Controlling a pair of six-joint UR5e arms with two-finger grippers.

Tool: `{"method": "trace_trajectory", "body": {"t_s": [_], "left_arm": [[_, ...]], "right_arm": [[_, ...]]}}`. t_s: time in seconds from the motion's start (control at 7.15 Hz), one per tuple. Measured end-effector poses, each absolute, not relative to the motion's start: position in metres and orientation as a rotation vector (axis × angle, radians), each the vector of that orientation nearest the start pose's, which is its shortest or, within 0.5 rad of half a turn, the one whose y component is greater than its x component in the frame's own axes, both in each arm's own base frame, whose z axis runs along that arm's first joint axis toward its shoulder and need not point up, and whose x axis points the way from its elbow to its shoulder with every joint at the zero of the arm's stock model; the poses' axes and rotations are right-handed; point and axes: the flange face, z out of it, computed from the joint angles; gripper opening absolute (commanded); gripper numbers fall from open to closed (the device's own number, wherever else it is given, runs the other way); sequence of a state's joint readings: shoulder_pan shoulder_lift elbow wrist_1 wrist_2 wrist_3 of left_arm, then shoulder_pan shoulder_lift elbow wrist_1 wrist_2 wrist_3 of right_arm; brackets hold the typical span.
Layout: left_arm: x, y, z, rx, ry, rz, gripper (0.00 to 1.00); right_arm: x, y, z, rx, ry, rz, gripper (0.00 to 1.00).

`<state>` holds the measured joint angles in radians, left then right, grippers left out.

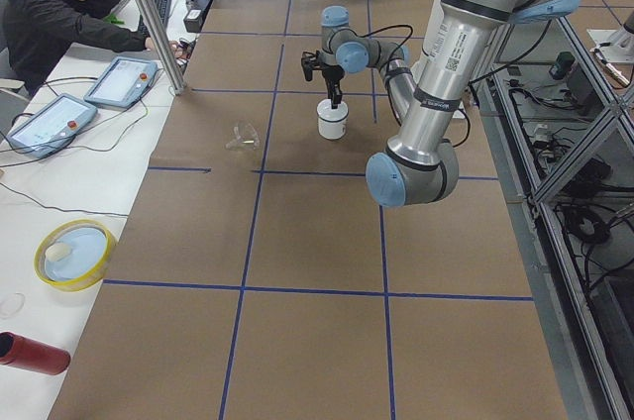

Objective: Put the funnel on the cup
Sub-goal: 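Lift the white lid off the mug with the left gripper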

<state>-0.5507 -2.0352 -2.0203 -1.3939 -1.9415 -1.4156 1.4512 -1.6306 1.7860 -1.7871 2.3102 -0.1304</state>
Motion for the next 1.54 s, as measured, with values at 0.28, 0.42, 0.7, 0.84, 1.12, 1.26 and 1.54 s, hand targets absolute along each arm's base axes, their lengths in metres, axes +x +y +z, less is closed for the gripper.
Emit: {"method": "trace_trajectory", "body": {"t_s": [0.28,0.42,0.7,0.84,1.12,1.26,1.54], "left_arm": [[0.432,-0.380,0.234,-0.081,0.806,-0.236,0.55],[0.434,-0.381,0.236,-0.082,0.802,-0.236,0.54],[0.436,-0.382,0.237,-0.083,0.806,-0.235,0.34],[0.436,-0.382,0.236,-0.082,0.817,-0.233,0.10],[0.436,-0.381,0.235,-0.081,0.825,-0.231,0.00],[0.434,-0.380,0.233,-0.078,0.829,-0.232,0.00],[0.411,-0.381,0.220,-0.055,0.852,-0.244,0.00]], "right_arm": [[0.011,-0.462,0.605,-0.054,-0.741,-0.216,1.00],[0.011,-0.462,0.605,-0.054,-0.741,-0.216,1.00],[0.011,-0.462,0.605,-0.054,-0.741,-0.216,1.00],[0.011,-0.462,0.605,-0.054,-0.741,-0.216,1.00],[0.011,-0.462,0.605,-0.055,-0.741,-0.216,1.00],[0.011,-0.462,0.605,-0.054,-0.741,-0.216,1.00],[0.011,-0.462,0.605,-0.053,-0.741,-0.216,1.00]]}}
